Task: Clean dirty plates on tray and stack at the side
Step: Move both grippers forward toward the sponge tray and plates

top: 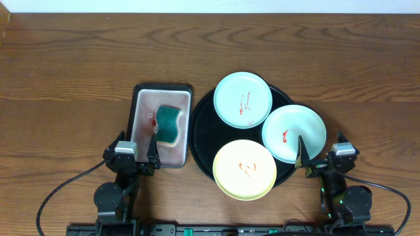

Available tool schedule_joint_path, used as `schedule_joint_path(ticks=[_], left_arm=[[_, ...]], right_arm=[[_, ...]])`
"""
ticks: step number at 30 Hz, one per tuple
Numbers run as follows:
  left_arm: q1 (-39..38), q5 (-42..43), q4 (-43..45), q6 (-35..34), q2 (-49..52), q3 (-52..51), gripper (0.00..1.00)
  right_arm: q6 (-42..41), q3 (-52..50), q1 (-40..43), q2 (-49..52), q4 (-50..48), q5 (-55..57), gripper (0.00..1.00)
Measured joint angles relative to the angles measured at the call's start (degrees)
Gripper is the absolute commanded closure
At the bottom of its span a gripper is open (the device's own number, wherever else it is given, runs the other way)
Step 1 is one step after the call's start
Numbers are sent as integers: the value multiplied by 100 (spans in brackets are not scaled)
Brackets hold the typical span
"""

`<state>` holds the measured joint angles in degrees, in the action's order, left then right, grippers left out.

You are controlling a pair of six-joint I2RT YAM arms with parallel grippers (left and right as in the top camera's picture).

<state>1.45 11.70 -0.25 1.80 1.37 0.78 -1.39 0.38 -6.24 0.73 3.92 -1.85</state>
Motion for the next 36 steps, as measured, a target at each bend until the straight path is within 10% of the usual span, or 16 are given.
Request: schedule_joint_path(ticks=[25,36], left_arm=[[0,28,-70,-133,2,33,17],[0,15,-2721,-627,1165,1845,18]], right_arm=[[-256,0,0,0,-50,-160,1],[-693,1196,0,732,1784,-551,1]])
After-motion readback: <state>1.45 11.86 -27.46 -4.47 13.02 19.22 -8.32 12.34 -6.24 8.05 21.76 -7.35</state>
